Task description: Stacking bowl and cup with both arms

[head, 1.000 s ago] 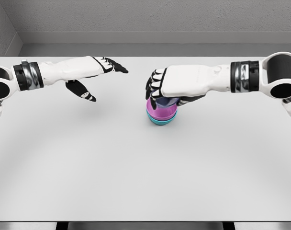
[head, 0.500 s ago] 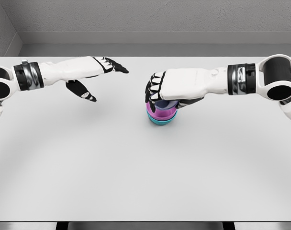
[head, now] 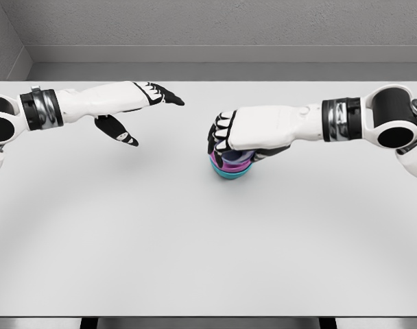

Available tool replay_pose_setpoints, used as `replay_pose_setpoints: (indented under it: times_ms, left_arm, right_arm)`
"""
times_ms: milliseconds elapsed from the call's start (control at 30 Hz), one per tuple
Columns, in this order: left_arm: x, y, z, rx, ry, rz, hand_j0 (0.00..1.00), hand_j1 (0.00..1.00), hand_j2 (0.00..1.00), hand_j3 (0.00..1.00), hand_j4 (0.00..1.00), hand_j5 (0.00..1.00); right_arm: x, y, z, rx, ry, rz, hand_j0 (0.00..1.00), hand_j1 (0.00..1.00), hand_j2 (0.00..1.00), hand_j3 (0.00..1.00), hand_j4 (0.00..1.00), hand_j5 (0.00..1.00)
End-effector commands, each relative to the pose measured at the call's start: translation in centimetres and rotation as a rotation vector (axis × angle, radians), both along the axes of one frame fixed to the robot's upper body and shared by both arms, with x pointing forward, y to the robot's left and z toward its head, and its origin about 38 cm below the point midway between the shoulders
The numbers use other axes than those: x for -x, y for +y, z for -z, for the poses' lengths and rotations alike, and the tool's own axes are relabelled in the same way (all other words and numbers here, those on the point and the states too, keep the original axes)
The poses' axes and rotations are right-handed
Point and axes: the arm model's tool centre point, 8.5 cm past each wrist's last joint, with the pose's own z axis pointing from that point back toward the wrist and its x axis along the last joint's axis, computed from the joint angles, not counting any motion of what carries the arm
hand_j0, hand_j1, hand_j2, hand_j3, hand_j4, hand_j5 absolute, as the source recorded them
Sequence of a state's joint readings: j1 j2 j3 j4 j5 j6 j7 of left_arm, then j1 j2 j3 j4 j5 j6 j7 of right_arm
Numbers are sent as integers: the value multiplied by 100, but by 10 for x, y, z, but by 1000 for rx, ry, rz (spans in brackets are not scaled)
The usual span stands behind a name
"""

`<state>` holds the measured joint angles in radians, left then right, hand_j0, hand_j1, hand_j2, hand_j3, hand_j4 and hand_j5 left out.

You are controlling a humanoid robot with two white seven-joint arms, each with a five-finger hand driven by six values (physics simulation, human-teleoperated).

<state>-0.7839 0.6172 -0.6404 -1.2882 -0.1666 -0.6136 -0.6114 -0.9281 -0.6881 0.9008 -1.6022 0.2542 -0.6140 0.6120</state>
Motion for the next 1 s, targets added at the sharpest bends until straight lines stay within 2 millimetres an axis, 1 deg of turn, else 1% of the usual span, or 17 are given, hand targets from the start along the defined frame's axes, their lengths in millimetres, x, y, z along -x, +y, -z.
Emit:
replay_pose_setpoints:
  times_ms: [0,233,533,600,667,867,933,967]
  left_arm:
    - [0,0,-1,7,3,-3,100,100,100,100,100,100]
    - [0,1,0,7,4,-3,100,100,100,100,100,100]
    - [1,0,2,7,8,-2,100,100,100,100,100,100]
    - [1,1,1,8,7,-3,100,100,100,100,100,100]
    - [1,1,1,8,7,-3,100,100,100,100,100,100]
    - [1,0,2,7,7,-1,100,100,100,100,100,100]
    - [1,0,2,6,8,-1,100,100,100,100,100,100]
    - [1,0,2,6,8,-1,100,100,100,100,100,100]
  right_arm:
    - [0,0,1,-3,6,2,53,53,53,53,53,53]
    - [1,1,5,6,14,-1,53,53,53,53,53,53]
    - [-4,-1,6,7,18,15,54,54,54,54,54,54]
    - [-6,-1,8,39,-12,19,66,66,66,66,66,66]
    - [-6,2,8,41,-14,14,100,100,100,100,100,100]
    - [-7,-1,6,39,-19,21,100,100,100,100,100,100]
    - [-10,-7,-4,18,-38,42,100,100,100,100,100,100]
    - [-13,-16,-12,5,-57,65,100,100,100,100,100,100]
